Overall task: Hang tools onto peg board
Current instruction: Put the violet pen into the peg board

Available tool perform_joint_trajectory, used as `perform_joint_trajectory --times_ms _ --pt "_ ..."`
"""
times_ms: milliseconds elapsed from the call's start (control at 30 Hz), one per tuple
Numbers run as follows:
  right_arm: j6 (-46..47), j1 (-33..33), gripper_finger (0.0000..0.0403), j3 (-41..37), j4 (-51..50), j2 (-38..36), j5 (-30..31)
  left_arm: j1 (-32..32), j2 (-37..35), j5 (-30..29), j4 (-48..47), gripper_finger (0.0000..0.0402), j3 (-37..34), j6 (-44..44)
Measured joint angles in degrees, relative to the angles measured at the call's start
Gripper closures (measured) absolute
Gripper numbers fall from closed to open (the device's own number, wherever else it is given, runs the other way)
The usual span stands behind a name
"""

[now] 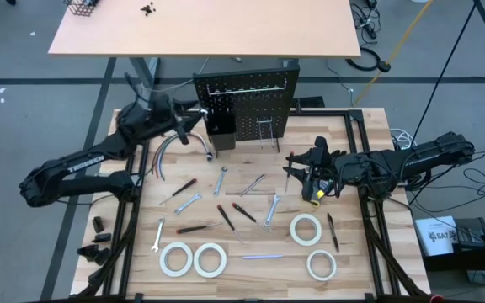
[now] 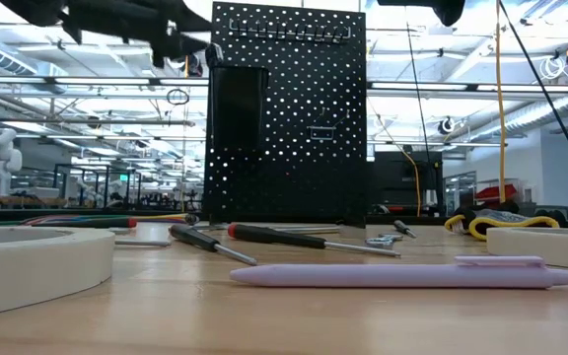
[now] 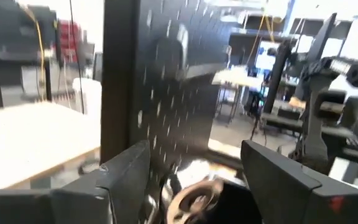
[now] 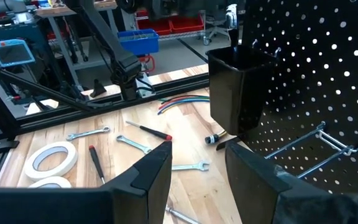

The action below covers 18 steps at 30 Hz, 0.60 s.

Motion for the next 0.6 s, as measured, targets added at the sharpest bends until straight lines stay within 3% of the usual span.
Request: perform_joint_trajectory --times_ms 400,600 --pt "-3.5 0.0 0.0259 0.0 10.2 0.0 -0.2 1.7 -15.7 -4.0 -10.7 0.0146 0.0 -1.3" --pt "-3.1 0.0 0.0259 0.0 15.8 0.0 -0.2 0.6 -20.4 8.8 -17.0 0.0146 0.0 -12.3"
